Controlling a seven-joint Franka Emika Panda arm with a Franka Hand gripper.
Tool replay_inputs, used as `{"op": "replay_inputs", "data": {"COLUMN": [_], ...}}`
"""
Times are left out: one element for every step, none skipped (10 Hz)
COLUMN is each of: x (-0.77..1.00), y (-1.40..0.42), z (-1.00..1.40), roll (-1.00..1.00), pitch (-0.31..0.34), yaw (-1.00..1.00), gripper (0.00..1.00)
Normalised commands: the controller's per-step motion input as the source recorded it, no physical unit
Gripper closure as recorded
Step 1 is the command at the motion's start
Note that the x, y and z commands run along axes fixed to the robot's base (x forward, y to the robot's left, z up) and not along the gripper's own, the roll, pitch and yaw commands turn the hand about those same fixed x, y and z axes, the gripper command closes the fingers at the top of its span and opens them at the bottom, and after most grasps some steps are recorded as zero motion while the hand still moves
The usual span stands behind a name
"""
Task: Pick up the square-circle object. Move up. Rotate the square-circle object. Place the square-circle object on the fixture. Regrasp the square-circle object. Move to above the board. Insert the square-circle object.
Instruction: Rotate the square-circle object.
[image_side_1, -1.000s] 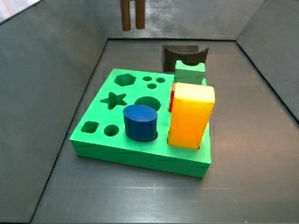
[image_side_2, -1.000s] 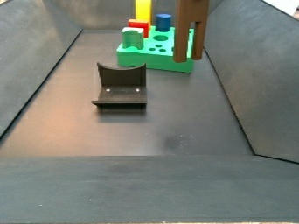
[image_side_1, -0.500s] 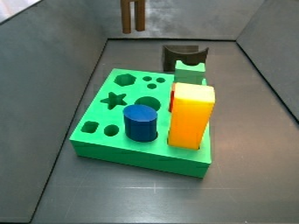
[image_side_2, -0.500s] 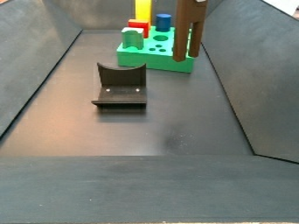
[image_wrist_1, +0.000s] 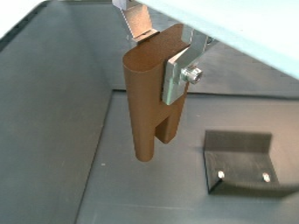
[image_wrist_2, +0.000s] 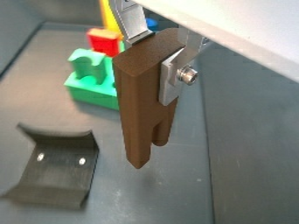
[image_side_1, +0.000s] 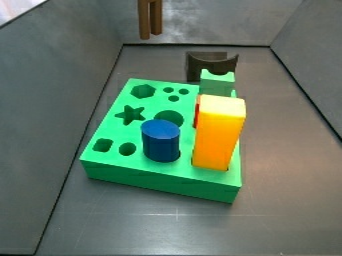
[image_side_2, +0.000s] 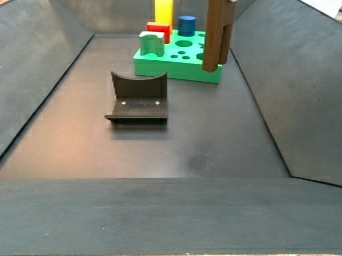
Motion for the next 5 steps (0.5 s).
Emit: {"op": "replay_inputs", "data": {"x": [-0.01, -0.01, -0.01, -0.01, -0.01], "y": [0.00, 0.00, 0.00, 0.00, 0.00], "z": [0.02, 0.01, 0.01, 0.01, 0.01], "roll": [-0.06, -0.07, -0.08, -0.08, -0.08], "pitch": [-0.037, -0.047, -0.050, -0.050, -0.049], "yaw": [1.00, 1.00, 0.81, 0.56, 0.37], "gripper": [1.00, 1.00, 1.00, 1.00, 1.00]}}
